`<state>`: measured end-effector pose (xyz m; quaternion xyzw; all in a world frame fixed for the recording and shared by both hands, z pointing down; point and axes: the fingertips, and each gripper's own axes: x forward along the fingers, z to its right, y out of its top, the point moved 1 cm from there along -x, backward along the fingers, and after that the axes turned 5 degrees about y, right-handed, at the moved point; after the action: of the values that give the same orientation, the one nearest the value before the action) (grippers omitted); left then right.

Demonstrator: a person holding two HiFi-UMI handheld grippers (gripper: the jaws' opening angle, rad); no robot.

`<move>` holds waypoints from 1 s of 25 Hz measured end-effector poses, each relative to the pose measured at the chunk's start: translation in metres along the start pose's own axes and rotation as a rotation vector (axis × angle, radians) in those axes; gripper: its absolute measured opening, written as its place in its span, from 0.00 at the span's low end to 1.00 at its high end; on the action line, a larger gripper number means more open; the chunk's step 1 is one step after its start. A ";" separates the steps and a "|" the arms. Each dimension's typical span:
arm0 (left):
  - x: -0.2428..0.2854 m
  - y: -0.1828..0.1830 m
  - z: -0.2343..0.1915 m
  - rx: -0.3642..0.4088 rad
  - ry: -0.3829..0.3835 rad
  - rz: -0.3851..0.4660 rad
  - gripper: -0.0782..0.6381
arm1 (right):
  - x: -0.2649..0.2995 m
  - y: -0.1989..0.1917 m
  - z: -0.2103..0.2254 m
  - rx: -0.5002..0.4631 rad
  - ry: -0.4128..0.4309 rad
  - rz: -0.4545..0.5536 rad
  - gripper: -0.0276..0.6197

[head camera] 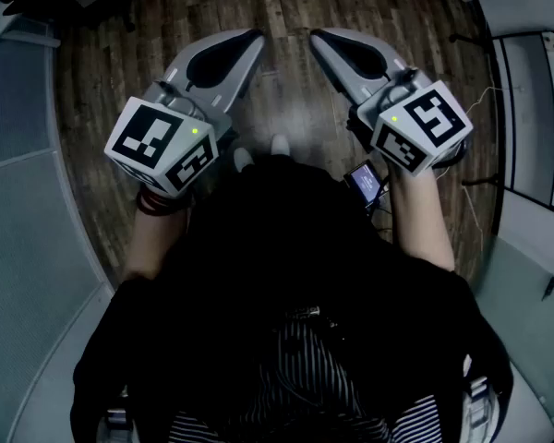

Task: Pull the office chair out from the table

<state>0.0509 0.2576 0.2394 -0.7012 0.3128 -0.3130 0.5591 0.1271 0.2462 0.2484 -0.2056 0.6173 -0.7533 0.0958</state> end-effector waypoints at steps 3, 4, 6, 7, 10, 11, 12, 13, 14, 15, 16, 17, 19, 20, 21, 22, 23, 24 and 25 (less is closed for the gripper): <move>0.003 0.003 -0.001 0.003 0.001 0.002 0.11 | -0.001 0.005 0.002 -0.006 0.000 0.000 0.04; 0.003 0.004 -0.002 0.004 0.003 0.003 0.11 | 0.000 0.006 0.002 -0.009 0.000 0.002 0.04; 0.004 0.005 -0.004 0.013 0.005 -0.002 0.11 | 0.001 0.011 0.003 -0.010 0.001 0.008 0.04; 0.004 0.004 -0.006 0.024 0.006 -0.012 0.11 | 0.002 0.013 0.003 -0.011 0.001 0.012 0.04; 0.006 0.000 -0.009 0.071 0.001 -0.055 0.11 | 0.007 0.018 0.003 -0.033 0.002 0.017 0.04; 0.007 -0.001 -0.009 0.078 -0.002 -0.062 0.11 | 0.008 0.019 0.002 -0.054 0.002 0.019 0.04; 0.009 -0.002 -0.009 0.080 -0.004 -0.063 0.11 | 0.008 0.019 0.002 -0.079 0.006 0.021 0.04; 0.013 -0.002 -0.010 0.080 -0.006 -0.060 0.11 | 0.008 0.018 0.003 -0.105 0.012 0.021 0.05; 0.017 -0.001 -0.010 0.083 -0.007 -0.053 0.11 | 0.008 0.015 0.004 -0.131 0.020 0.014 0.05; 0.022 0.000 -0.010 0.089 -0.009 -0.047 0.11 | 0.007 0.010 0.007 -0.159 0.024 -0.004 0.05; 0.027 -0.001 -0.009 0.100 -0.009 -0.045 0.11 | 0.005 0.005 0.009 -0.186 0.023 -0.029 0.05; 0.031 -0.002 -0.008 0.114 -0.007 -0.052 0.11 | 0.002 -0.001 0.012 -0.210 0.021 -0.056 0.05; 0.042 -0.010 -0.008 0.147 0.007 -0.092 0.11 | -0.010 -0.008 0.012 -0.223 0.038 -0.084 0.05; 0.048 -0.012 -0.007 0.160 0.011 -0.107 0.11 | -0.017 -0.008 0.012 -0.212 0.055 -0.082 0.05; 0.054 -0.011 -0.005 0.166 0.009 -0.108 0.11 | -0.023 -0.008 0.014 -0.198 0.069 -0.073 0.05; 0.062 -0.008 -0.002 0.168 0.002 -0.100 0.11 | -0.028 -0.007 0.020 -0.185 0.078 -0.063 0.05; 0.070 -0.004 -0.001 0.166 -0.004 -0.088 0.11 | -0.031 -0.006 0.029 -0.174 0.081 -0.055 0.05; 0.080 -0.001 -0.002 0.161 -0.006 -0.077 0.11 | -0.032 -0.007 0.040 -0.164 0.082 -0.051 0.05; 0.089 0.000 -0.004 0.153 -0.005 -0.068 0.11 | -0.030 -0.007 0.051 -0.155 0.084 -0.047 0.05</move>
<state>0.1020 0.1849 0.2477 -0.6674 0.2622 -0.3531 0.6010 0.1766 0.2144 0.2572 -0.1950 0.6721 -0.7135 0.0357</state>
